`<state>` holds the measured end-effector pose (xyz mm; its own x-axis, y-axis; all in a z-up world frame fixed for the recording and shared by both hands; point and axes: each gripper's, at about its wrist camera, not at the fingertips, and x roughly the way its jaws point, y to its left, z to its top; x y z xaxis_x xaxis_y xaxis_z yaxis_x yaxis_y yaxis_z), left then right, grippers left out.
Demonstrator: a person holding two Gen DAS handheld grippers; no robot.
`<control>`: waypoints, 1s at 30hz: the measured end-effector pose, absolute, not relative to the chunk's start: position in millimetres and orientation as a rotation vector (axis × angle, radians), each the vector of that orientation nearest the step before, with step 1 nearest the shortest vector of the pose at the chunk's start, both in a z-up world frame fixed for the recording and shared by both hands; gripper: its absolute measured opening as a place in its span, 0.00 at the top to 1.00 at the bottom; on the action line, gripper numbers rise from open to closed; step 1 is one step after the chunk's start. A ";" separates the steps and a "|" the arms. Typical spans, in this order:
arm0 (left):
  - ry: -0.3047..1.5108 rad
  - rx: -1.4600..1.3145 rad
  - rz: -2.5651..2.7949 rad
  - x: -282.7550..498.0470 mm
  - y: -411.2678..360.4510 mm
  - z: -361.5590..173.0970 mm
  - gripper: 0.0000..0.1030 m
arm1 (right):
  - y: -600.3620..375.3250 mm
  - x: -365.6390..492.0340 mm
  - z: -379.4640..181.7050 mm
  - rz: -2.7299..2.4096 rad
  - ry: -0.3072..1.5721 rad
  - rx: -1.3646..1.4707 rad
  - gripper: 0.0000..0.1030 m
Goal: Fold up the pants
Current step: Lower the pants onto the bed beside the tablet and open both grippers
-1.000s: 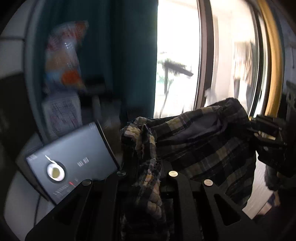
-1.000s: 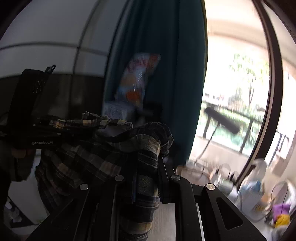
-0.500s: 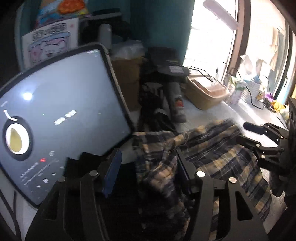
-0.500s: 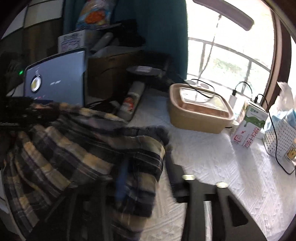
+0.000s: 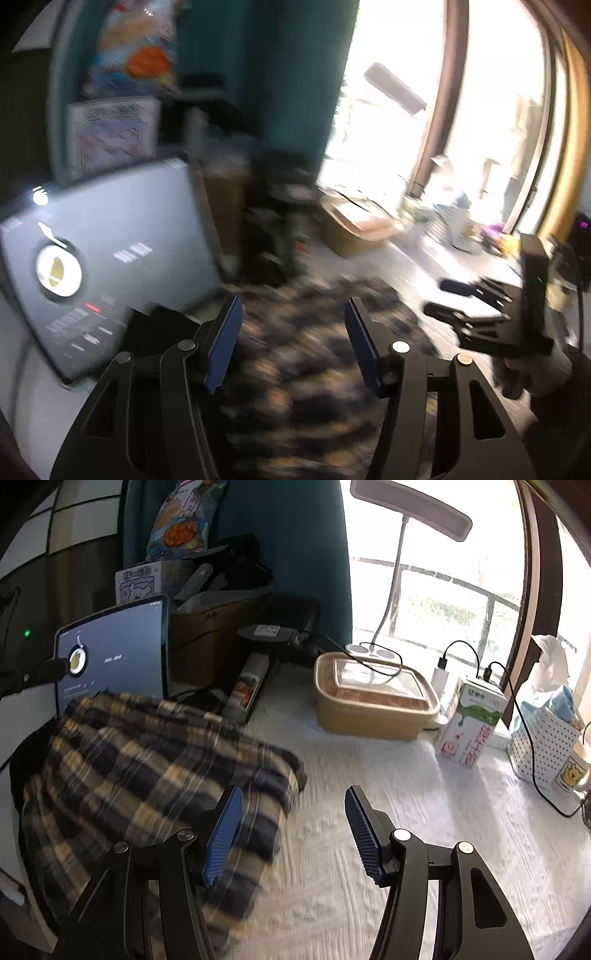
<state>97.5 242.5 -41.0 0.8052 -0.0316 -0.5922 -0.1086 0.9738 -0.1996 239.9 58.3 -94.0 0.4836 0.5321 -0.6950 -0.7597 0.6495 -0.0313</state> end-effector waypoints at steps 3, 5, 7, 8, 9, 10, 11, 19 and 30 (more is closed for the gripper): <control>0.704 -0.294 0.005 106.6 238.3 -64.1 0.44 | 46.2 233.9 -93.2 0.807 0.733 -0.346 0.41; 0.757 -0.294 0.030 114.1 240.2 -80.8 0.44 | 39.8 230.7 -92.9 0.802 0.744 -0.343 0.41; 0.799 -0.329 0.062 121.2 250.7 -95.9 0.44 | 32.0 226.3 -91.7 0.795 0.750 -0.343 0.41; 0.811 -0.336 0.076 122.1 253.4 -100.0 0.44 | 28.2 224.2 -90.9 0.791 0.753 -0.344 0.41; 0.819 -0.335 0.089 122.9 255.4 -103.3 0.44 | 23.7 221.4 -90.1 0.784 0.755 -0.344 0.41; 0.823 -0.324 0.102 123.9 255.8 -104.8 0.44 | 20.1 219.4 -89.2 0.778 0.756 -0.344 0.41; 0.824 -0.314 0.108 124.4 255.2 -104.8 0.44 | 14.6 216.4 -87.9 0.769 0.756 -0.342 0.41; 0.743 -0.259 0.134 106.1 235.6 -81.7 0.44 | -15.6 201.4 -78.7 0.705 0.751 -0.324 0.41; 0.642 -0.269 0.147 40.7 182.2 -59.1 0.41 | -53.2 171.6 -57.0 0.641 0.710 -0.297 0.36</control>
